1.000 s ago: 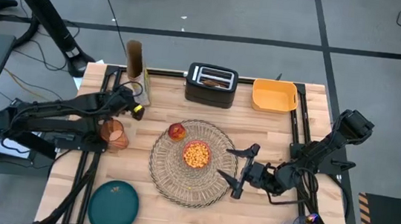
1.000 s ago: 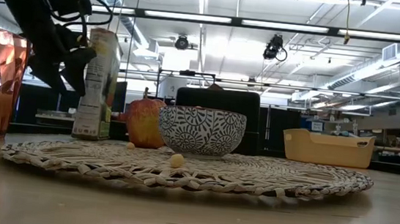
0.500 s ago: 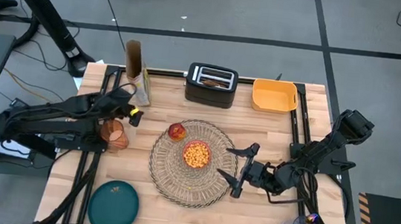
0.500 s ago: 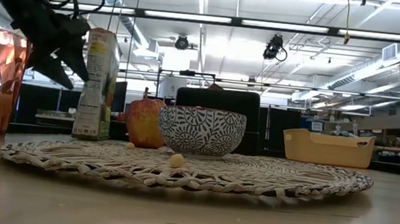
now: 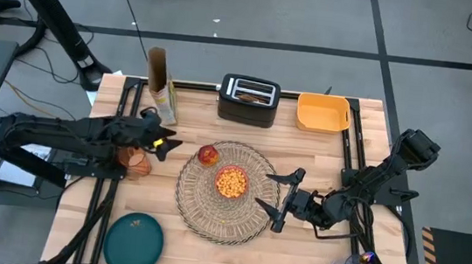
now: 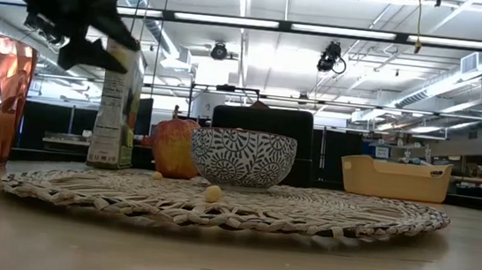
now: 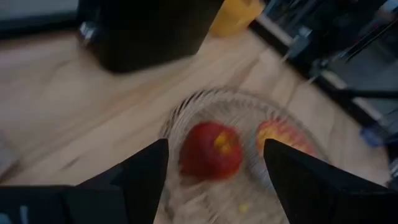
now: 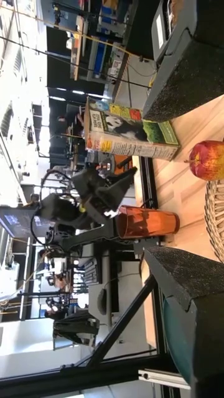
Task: Arrange a breakfast setting
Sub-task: Pour the cereal into the red patterned bowl
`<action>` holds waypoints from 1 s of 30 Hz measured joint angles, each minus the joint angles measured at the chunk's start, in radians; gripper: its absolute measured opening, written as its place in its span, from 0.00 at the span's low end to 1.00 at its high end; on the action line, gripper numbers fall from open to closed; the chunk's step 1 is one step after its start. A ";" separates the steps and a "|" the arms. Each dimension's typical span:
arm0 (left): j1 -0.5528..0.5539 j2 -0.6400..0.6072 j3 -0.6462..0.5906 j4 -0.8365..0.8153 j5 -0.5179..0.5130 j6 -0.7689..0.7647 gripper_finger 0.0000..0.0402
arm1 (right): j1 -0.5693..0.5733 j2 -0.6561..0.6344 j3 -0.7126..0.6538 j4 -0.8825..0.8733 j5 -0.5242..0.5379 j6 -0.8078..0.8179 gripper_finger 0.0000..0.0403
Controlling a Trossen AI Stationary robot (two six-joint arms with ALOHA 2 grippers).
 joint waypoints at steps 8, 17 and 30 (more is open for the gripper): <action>-0.146 0.076 0.000 0.168 -0.135 0.003 0.68 | 0.000 0.000 0.000 0.000 0.000 0.000 0.86; -0.381 0.321 0.095 0.258 -0.335 0.026 0.68 | -0.003 0.000 0.000 0.001 0.000 0.000 0.86; -0.661 0.708 0.257 0.198 -0.665 -0.034 0.68 | 0.016 0.000 0.000 0.006 0.000 0.004 0.86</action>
